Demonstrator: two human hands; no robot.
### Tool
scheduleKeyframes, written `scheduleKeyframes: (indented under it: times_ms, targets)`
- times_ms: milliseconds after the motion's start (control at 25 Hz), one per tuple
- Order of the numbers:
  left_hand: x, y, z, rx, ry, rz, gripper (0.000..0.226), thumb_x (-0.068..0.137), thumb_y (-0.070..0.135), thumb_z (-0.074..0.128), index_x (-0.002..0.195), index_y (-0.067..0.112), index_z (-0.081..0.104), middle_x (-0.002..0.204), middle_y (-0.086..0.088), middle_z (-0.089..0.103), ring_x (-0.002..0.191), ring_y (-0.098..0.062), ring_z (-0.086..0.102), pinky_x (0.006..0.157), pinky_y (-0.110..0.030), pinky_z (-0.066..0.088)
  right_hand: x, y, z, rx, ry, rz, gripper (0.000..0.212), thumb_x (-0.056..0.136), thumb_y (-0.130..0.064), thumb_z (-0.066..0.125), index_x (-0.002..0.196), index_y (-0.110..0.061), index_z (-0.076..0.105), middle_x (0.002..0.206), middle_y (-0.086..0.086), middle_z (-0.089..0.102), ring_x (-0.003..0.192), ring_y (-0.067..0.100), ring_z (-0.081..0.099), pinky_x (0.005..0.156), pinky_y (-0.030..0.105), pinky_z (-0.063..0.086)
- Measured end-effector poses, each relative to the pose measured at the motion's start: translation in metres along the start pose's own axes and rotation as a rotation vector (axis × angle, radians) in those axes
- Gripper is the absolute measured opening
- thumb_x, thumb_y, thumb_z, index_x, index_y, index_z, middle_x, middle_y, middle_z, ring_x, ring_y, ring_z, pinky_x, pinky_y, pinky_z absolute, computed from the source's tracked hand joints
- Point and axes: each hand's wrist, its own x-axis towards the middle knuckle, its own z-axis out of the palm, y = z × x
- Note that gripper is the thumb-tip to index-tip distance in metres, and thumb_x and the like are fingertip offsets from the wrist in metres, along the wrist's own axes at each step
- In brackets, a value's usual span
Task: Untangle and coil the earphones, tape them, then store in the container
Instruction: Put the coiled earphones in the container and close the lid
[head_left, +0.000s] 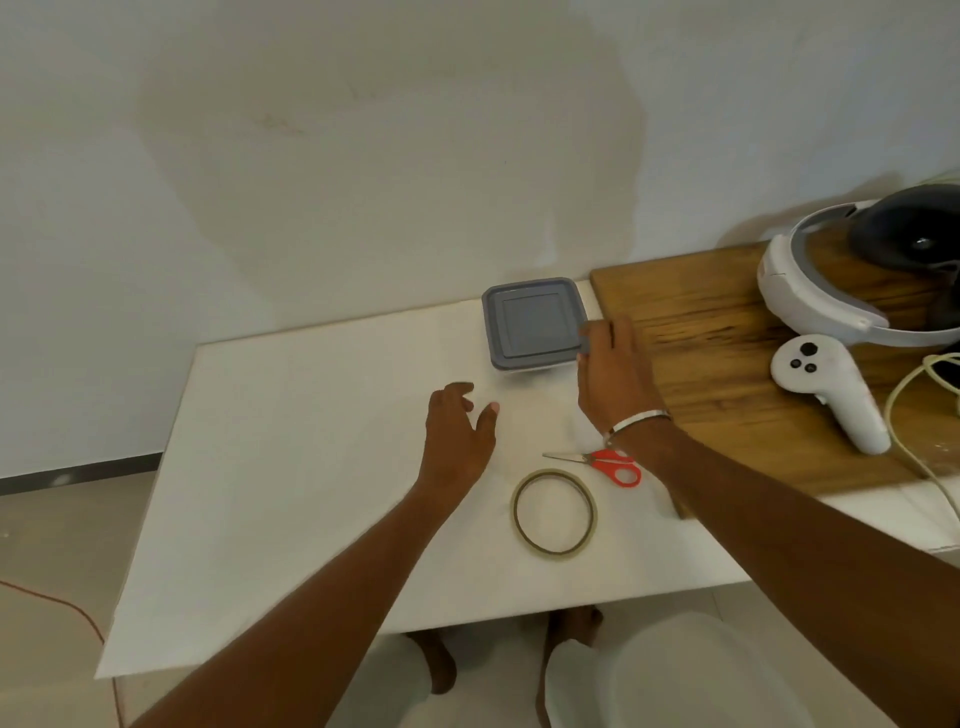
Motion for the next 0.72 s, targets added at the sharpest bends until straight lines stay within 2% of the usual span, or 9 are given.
scheduleKeyframes:
  times_ms: [120, 240, 320, 480, 720]
  targets:
    - [-0.048, -0.007, 0.007, 0.039, -0.09, -0.001, 0.042, 0.089, 0.036, 0.067, 0.122, 0.016, 0.049, 0.113, 0.001, 0.05, 0.096, -0.013, 0.053, 0.07, -0.01, 0.036, -0.042, -0.002, -0.006, -0.033, -0.198, -0.161, 0.026, 0.091, -0.022, 0.052, 0.116, -0.016, 0.054, 0.117, 0.007, 0.051, 0.106, 0.026, 0.049, 0.089, 0.04, 0.043]
    - [-0.08, -0.012, 0.016, 0.123, -0.192, -0.045, 0.051, 0.082, 0.042, 0.072, 0.119, 0.019, 0.046, 0.11, 0.007, 0.044, 0.096, -0.009, 0.048, 0.077, -0.015, 0.038, -0.067, 0.003, -0.009, -0.084, -0.332, -0.218, 0.031, 0.093, -0.032, 0.048, 0.122, -0.021, 0.051, 0.124, 0.0, 0.05, 0.114, 0.021, 0.048, 0.096, 0.038, 0.038]
    - [-0.09, -0.014, 0.021, 0.177, -0.208, -0.03, 0.049, 0.083, 0.037, 0.073, 0.119, 0.018, 0.046, 0.114, 0.005, 0.045, 0.099, -0.01, 0.048, 0.082, -0.018, 0.039, -0.075, 0.008, -0.011, -0.106, -0.358, -0.202, 0.033, 0.093, -0.036, 0.046, 0.124, -0.023, 0.049, 0.125, -0.001, 0.05, 0.115, 0.019, 0.048, 0.099, 0.038, 0.036]
    - [-0.09, -0.009, 0.025, 0.185, -0.136, 0.007, 0.036, 0.091, 0.019, 0.064, 0.122, 0.016, 0.046, 0.123, 0.0, 0.048, 0.1, -0.011, 0.051, 0.085, -0.018, 0.043, -0.08, 0.015, -0.012, -0.154, -0.375, -0.172, 0.031, 0.092, -0.037, 0.048, 0.12, -0.025, 0.048, 0.12, -0.003, 0.05, 0.11, 0.018, 0.051, 0.096, 0.038, 0.035]
    - [-0.072, 0.001, 0.03, 0.214, -0.076, 0.026, 0.026, 0.094, 0.005, 0.056, 0.118, 0.014, 0.053, 0.12, -0.003, 0.054, 0.094, -0.011, 0.052, 0.082, -0.02, 0.047, -0.08, 0.015, -0.007, -0.17, -0.36, -0.126, 0.025, 0.094, -0.033, 0.045, 0.114, -0.019, 0.048, 0.11, 0.0, 0.058, 0.097, 0.021, 0.059, 0.09, 0.037, 0.035]
